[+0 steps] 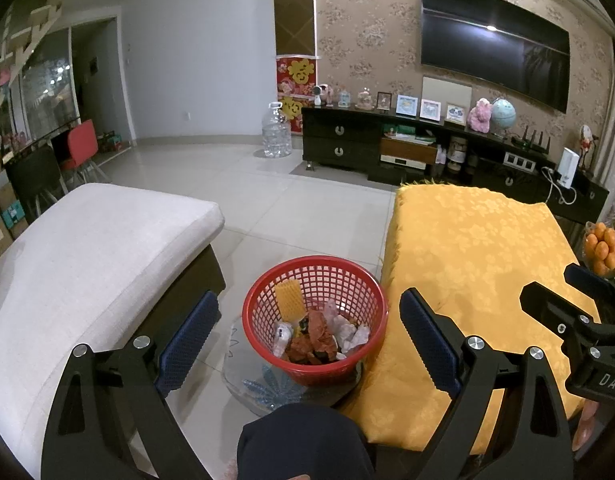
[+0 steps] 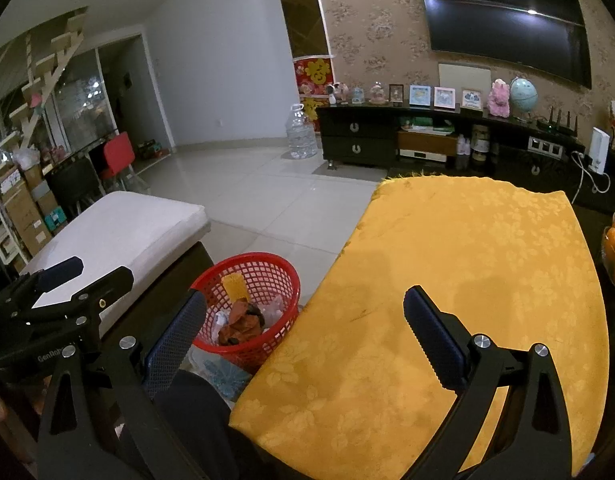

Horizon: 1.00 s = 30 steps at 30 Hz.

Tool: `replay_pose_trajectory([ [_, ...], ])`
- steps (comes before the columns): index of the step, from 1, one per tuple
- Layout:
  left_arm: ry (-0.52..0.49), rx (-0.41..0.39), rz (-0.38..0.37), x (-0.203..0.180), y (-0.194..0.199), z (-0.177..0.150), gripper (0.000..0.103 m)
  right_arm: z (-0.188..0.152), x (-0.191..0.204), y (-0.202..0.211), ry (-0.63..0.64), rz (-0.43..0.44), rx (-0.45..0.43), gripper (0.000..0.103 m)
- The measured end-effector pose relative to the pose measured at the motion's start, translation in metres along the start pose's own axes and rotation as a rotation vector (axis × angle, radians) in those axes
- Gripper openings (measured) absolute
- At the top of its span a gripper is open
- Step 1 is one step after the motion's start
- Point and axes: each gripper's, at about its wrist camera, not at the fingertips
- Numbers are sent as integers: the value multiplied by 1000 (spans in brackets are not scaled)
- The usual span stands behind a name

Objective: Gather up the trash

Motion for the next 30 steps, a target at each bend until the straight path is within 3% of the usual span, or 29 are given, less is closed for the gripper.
replay_pose_trajectory([
  [30, 3, 6, 5, 5, -1, -2, 89, -9, -2, -8, -5, 1, 16, 96],
])
Point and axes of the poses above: each gripper's, at about its wrist camera, not at the fingertips, and y roughly against the way its jaws point, x to its left, z to its top, and after that the axes turned 8 degrees about x, right-handed
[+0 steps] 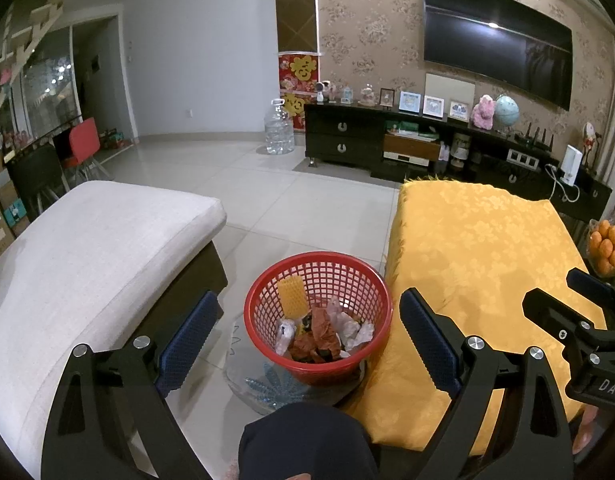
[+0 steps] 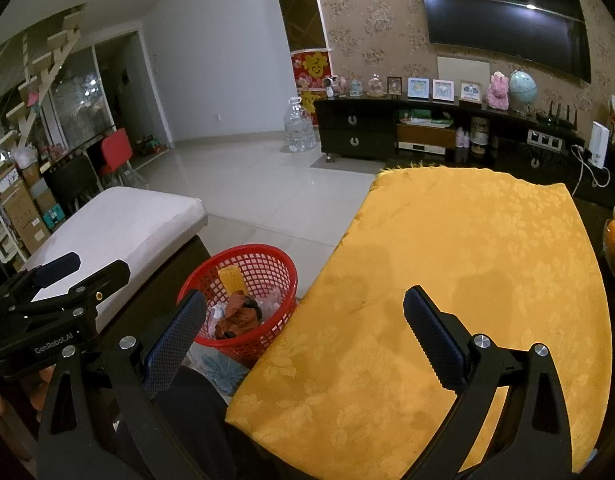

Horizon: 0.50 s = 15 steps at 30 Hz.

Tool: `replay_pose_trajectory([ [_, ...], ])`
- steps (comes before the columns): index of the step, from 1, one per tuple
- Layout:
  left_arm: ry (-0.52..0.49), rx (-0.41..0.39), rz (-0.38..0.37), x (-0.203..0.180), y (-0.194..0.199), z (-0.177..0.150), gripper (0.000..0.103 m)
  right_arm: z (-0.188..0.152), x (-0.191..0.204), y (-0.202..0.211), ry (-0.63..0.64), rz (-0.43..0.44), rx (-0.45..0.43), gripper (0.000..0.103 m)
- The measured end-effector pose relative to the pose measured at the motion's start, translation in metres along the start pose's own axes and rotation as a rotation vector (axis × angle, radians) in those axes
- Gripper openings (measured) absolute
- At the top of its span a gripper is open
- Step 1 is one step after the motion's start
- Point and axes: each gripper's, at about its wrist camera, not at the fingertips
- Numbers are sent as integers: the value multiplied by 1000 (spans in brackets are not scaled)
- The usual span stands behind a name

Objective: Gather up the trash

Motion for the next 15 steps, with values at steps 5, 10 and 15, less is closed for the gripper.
replay_pose_trajectory([
  [5, 1, 3, -3, 0, 0, 0, 89, -1, 0, 0, -1, 0, 1, 96],
  [10, -6, -1, -4, 1, -2, -2, 89, -1, -1, 0, -1, 1, 1, 96],
  [15, -7, 1, -13, 2, -7, -7, 89, 0, 0, 0, 0, 1, 2, 96],
])
Point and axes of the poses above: each gripper's, at about its wrist camera, not at the fingertips, and y roughly against the way its jaws point, x to its left, z to its top, and after that the axes turned 8 degrees about x, right-handed
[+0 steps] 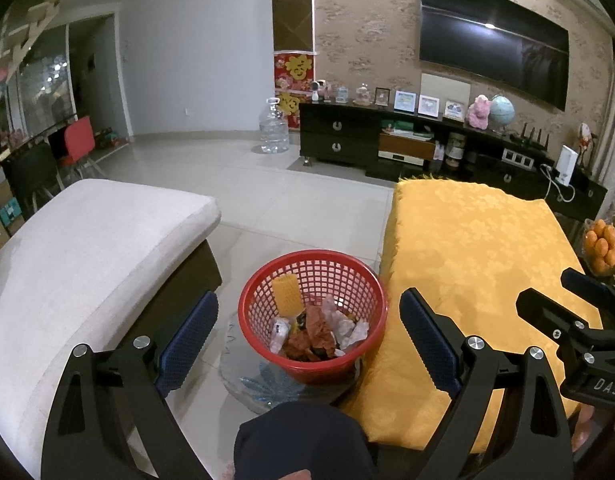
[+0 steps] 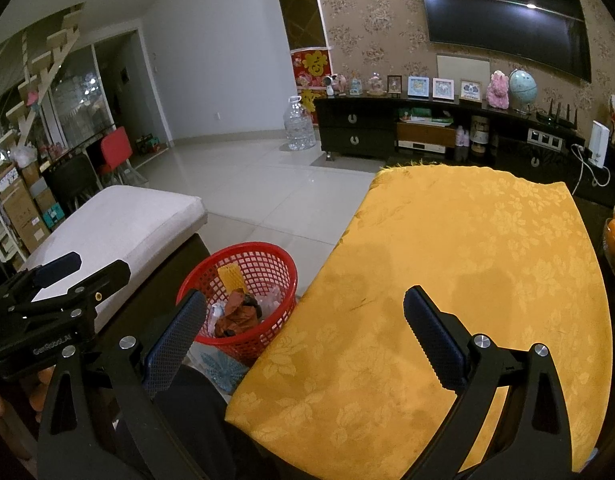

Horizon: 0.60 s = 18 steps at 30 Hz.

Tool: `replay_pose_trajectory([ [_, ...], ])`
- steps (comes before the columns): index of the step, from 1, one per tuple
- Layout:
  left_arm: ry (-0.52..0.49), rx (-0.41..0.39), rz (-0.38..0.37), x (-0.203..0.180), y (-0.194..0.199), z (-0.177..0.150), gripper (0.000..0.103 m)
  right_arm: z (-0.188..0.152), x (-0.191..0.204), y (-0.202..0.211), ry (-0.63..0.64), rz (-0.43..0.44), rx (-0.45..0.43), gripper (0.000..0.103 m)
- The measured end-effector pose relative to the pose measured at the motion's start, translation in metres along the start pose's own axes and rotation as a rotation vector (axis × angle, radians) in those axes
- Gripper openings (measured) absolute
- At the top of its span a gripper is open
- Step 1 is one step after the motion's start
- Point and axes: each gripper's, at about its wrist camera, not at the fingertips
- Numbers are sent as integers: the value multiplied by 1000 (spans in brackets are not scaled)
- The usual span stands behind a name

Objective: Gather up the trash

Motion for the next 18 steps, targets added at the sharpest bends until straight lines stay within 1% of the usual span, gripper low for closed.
replay_pose_trajectory([
  [18, -2, 4, 5, -1, 0, -1, 89, -1, 0, 0, -4, 2, 6, 96],
])
Point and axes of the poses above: each gripper's, at about its wrist camera, not at the fingertips, and y roughly against the way its jaws point, x to its left, z to its top, and after that the axes turned 8 degrees about x, right-handed
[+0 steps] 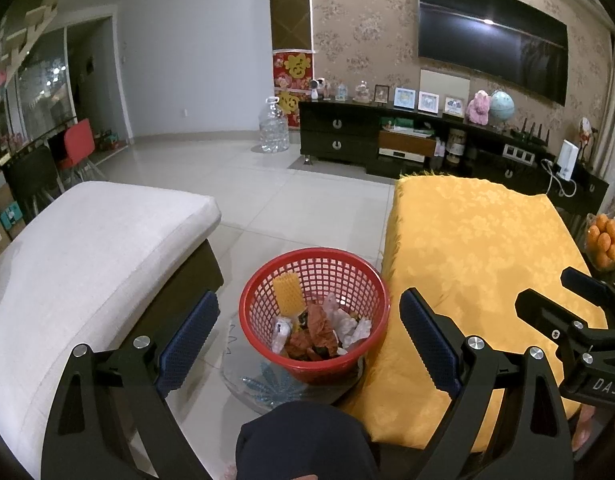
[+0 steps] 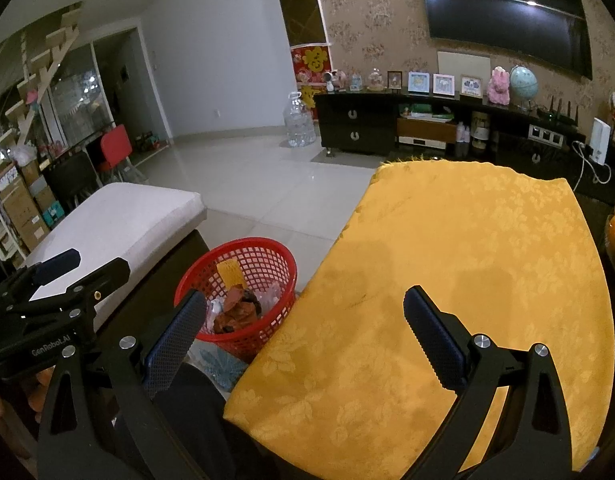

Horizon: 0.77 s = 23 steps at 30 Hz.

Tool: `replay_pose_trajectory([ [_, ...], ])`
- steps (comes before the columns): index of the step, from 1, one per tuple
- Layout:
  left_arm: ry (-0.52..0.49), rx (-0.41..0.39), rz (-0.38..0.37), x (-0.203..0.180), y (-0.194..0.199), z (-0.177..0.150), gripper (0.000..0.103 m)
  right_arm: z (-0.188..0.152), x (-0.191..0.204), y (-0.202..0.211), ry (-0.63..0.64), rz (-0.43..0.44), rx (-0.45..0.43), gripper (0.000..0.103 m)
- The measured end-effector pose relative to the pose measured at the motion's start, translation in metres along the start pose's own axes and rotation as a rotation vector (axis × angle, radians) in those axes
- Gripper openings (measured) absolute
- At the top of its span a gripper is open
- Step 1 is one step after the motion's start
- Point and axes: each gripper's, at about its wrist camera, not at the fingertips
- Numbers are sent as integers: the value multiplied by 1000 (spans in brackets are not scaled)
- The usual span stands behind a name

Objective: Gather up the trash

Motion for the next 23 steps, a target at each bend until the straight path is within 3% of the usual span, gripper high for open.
replay_pose_trajectory([
  [15, -32, 30, 6, -2, -17, -1, 89, -15, -13, 3, -28, -10, 23, 96],
  [19, -44, 74, 8, -6, -31, 2, 89, -20, -57, 7, -92, -98, 16, 96],
  [21, -52, 95, 13, -7, -37, 1, 89, -26, -90, 11, -125, -183, 22, 96],
  [23, -60, 121, 23, -8, -45, -2, 89, -37, -144, 14, -173, -323, 54, 96],
])
Point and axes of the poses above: each gripper's, at about its wrist camera, not at the fingertips, and y roughly against the way its jaws point, x to its left, z to its top, and after that the axes turned 8 degrees about x, right-handed
